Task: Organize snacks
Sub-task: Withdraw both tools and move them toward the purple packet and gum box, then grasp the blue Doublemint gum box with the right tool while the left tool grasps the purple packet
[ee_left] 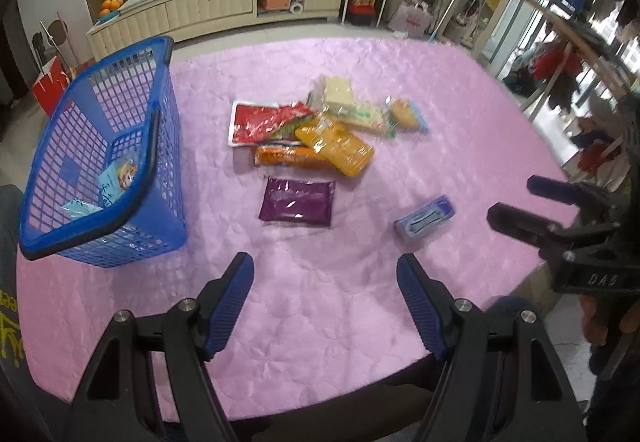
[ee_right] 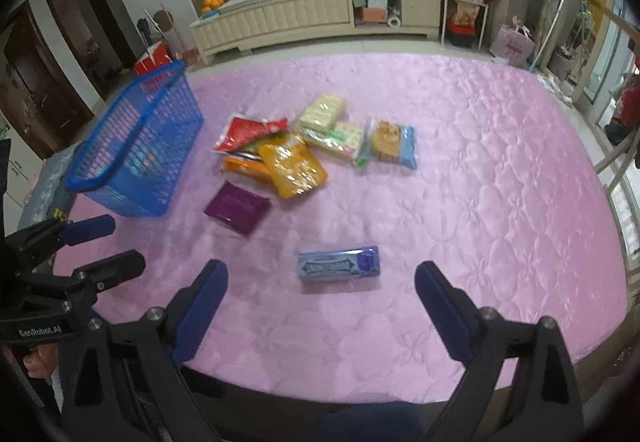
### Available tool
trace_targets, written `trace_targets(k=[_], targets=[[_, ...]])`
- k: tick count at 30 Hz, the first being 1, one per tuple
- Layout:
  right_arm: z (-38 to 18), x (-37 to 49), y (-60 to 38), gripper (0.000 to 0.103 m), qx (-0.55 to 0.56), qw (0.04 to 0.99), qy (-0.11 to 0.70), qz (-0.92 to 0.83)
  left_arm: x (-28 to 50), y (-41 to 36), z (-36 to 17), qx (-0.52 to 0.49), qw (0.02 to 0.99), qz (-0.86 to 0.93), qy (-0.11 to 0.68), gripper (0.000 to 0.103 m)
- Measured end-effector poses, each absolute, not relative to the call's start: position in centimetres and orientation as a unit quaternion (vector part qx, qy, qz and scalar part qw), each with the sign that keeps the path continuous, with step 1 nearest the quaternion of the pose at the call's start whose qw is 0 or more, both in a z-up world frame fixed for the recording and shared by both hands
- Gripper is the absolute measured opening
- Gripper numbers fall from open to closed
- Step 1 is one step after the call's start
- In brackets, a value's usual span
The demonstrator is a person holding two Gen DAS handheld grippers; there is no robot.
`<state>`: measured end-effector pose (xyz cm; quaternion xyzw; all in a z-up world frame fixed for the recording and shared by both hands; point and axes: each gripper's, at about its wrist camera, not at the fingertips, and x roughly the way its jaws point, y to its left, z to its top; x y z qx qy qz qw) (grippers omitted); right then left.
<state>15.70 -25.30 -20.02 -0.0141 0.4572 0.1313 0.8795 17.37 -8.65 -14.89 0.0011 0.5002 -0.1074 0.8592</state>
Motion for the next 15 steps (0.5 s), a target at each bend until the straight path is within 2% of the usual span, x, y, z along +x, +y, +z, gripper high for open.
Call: trace_targets(k=[15], targets=[[-27.7,20.7,-25.5,0.097,-0.041,0.837,0.525,0.15,21.3,-9.0,-22.0,-0.022,0.822,-0.115,0.558,0.072]])
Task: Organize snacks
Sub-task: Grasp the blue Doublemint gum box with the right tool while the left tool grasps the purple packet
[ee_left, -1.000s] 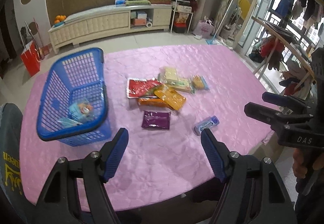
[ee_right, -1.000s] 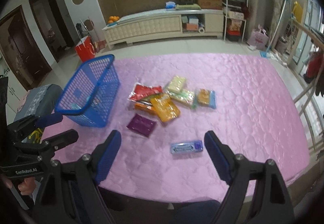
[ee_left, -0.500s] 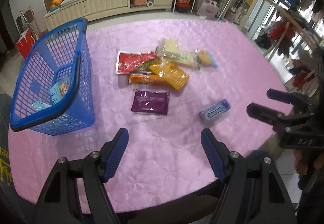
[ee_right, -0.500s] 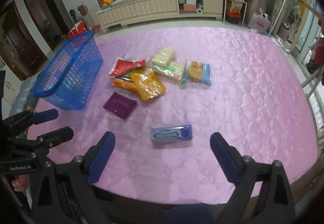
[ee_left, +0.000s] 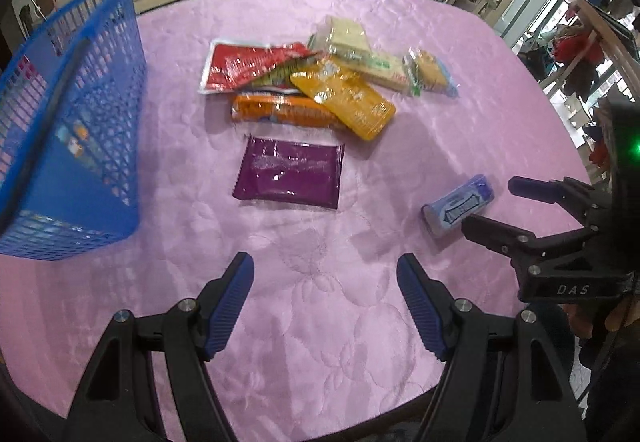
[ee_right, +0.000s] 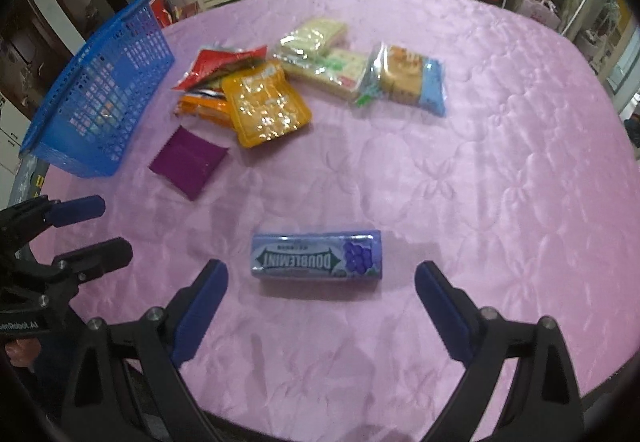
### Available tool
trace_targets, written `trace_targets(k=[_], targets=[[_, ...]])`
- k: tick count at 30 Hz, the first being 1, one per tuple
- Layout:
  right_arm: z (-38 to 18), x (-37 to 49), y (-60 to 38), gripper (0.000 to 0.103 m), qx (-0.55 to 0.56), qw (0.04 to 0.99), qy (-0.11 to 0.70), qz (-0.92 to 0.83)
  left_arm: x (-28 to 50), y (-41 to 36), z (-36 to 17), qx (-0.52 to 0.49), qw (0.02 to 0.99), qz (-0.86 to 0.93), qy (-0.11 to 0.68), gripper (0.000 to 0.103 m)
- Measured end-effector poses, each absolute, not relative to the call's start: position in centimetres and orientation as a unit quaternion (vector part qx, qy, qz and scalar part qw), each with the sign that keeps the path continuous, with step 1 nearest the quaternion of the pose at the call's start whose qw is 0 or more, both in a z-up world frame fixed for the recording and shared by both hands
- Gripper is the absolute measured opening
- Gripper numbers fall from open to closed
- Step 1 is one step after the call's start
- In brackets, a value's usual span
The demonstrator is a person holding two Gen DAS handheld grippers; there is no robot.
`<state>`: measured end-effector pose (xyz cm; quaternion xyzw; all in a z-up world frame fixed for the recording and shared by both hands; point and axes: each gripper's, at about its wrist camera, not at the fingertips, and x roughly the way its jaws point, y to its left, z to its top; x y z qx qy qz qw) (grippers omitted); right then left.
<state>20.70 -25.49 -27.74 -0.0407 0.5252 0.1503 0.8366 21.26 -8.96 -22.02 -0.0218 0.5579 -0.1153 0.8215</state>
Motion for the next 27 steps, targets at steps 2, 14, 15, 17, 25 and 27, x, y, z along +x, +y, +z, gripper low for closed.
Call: trace_targets(k=[2,14,15,17,25,27], targets=[[-28.5,21.2,-25.5,0.097,-0.043,0.831,0.532,0.156,21.5,-9.0,-22.6,-0.021,0.819,-0.115,0.562,0.072],[-30.8,22.3,-23.4,0.097,-0.089,0.82,0.542,0.158,21.9,-8.7,-23.6,-0.006,0.815,-0.116,0.567,0.072],[-30.8,22.4,-23.2,0.097,-0.093,0.82,0.543,0.156,22.0,-8.6,-23.6,-0.006,0.816,-0.117,0.566,0.072],[-31.0,22.3,-23.0,0.097,-0.1,0.82,0.542,0.151,22.0,-8.3,-23.3,-0.005,0.819,-0.116,0.561,0.072],[-31.2,21.6,-21.4,0.085,-0.097,0.844,0.515,0.112,22.8,-7.7,-23.1,0.013,0.821,-0.119,0.559,0.072],[-31.0,21.6,-21.6,0.085,-0.081,0.849,0.511,0.108,23.2,-7.7,-22.9,0.02,0.821,-0.121,0.558,0.072]])
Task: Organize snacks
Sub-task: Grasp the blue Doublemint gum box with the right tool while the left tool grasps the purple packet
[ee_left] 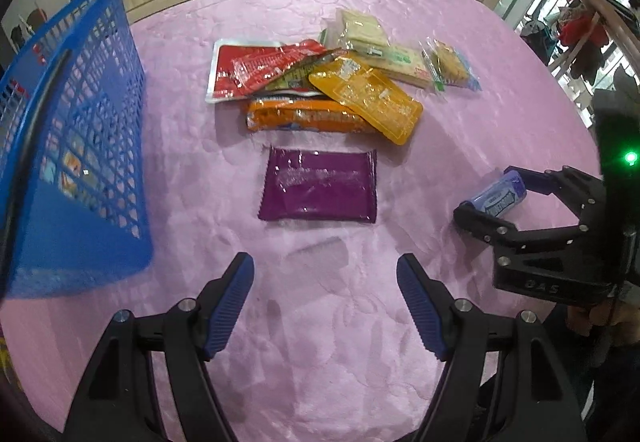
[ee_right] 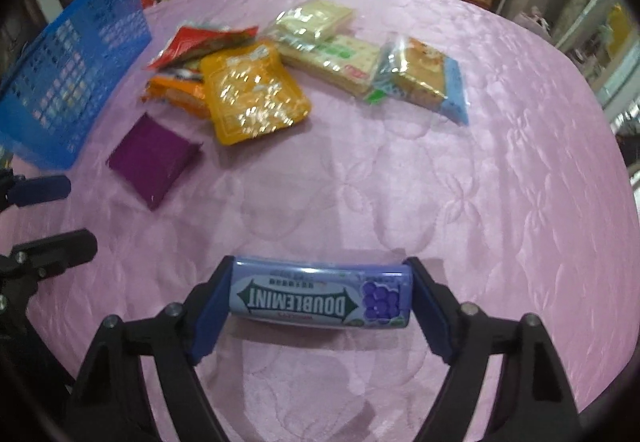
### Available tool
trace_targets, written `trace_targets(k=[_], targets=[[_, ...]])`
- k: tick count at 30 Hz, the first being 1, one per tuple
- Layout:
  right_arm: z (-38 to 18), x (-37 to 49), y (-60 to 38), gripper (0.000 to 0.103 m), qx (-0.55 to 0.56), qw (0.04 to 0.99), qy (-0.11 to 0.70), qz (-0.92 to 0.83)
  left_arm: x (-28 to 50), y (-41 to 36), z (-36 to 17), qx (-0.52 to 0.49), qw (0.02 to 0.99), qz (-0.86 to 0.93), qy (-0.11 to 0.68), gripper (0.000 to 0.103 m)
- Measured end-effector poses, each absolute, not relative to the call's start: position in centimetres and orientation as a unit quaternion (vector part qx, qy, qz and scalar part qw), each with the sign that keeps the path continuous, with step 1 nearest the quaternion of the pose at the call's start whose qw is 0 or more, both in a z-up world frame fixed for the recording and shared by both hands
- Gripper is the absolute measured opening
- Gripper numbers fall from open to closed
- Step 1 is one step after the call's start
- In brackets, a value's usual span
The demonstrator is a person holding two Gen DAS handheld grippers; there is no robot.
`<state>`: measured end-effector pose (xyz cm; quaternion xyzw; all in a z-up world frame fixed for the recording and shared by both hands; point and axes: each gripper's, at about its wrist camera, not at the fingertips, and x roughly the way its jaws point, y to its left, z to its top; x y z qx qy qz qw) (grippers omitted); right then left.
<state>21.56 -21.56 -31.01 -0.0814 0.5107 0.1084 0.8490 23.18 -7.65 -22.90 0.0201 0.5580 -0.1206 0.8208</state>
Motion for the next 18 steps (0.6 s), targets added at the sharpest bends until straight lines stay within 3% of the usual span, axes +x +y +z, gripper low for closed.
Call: trace_targets(k=[18], targets=[[-29.8,22.4,-23.1,0.085,-0.026,0.869,0.486,0.088,28.6,-10.0,-24.1,0.089,0.804,-0.195,0.554,0.072]])
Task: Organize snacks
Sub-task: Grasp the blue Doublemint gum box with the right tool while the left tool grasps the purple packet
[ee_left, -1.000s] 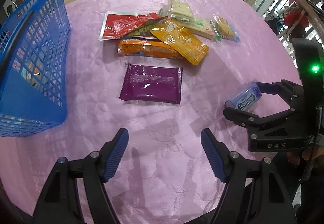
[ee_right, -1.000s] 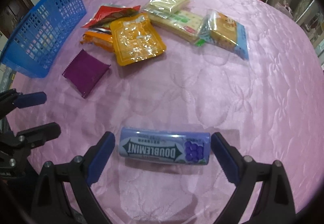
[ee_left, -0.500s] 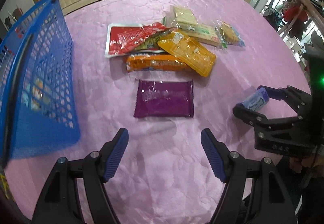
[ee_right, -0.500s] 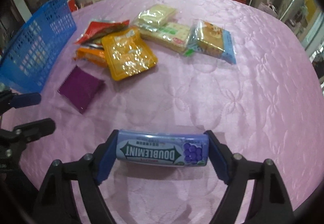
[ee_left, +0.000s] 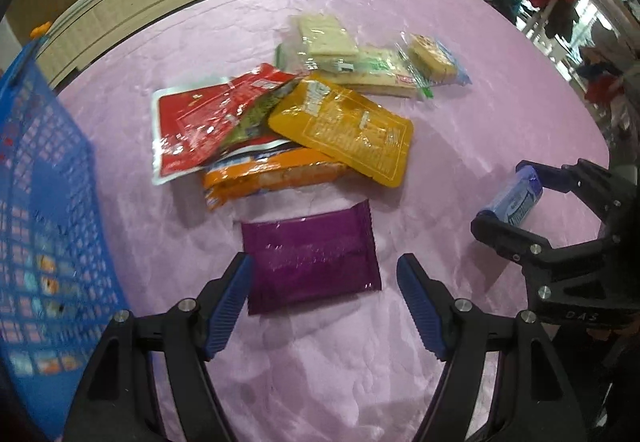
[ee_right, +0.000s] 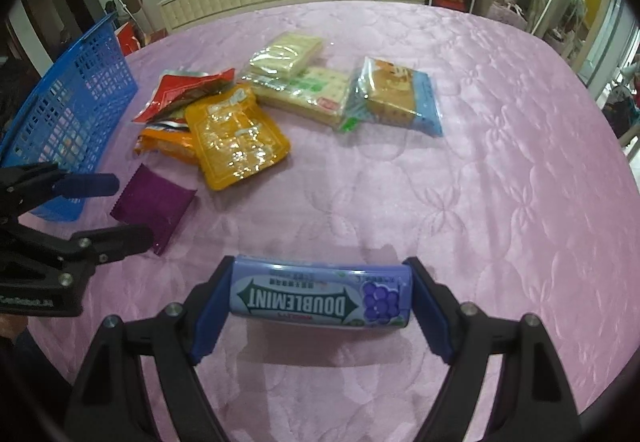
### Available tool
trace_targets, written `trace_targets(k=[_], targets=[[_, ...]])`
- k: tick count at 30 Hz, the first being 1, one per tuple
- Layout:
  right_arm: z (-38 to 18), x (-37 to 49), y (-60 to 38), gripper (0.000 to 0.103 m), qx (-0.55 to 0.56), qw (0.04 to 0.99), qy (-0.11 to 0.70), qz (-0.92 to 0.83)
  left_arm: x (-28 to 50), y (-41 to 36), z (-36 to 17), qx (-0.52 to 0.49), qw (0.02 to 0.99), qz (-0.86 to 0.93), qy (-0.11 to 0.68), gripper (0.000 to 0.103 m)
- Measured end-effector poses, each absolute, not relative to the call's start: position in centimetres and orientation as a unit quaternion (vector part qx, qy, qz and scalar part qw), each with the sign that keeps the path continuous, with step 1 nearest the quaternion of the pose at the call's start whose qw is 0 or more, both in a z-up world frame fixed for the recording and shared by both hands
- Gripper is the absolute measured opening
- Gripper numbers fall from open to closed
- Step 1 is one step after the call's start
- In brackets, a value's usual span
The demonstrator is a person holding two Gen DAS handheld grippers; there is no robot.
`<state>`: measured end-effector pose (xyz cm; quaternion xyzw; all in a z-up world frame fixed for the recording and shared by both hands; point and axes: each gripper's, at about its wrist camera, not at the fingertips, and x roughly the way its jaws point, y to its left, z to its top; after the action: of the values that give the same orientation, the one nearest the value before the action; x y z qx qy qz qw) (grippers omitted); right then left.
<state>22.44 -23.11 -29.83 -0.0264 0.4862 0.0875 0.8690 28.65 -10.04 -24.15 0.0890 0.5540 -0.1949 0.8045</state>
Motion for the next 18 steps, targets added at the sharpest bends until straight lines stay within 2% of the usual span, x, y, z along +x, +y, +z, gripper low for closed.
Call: trace_targets(k=[12,13,16,18], targets=[[-30.6,22.9,-22.9,0.085,-0.015,0.863,0.496,0.097,29.9,-10.9,-25.6,0.134,0.8,-0.205,0.547,0.072],[-30.6,23.0,-22.9,0.085,-0.016,0.863,0.496,0.098,30.1,-11.2,-25.8,0.141,0.801,-0.206,0.544,0.079],[-30.7,23.0,-22.9,0.085,-0.018,0.863,0.495,0.097,30.6,-11.4,-26.6,0.142,0.799,-0.195,0.551,0.087],[-30.7,23.0,-22.9,0.085,-0.017,0.863,0.495,0.098,31.0,-11.2,-26.7,0.13,0.798,-0.191,0.556,0.088]])
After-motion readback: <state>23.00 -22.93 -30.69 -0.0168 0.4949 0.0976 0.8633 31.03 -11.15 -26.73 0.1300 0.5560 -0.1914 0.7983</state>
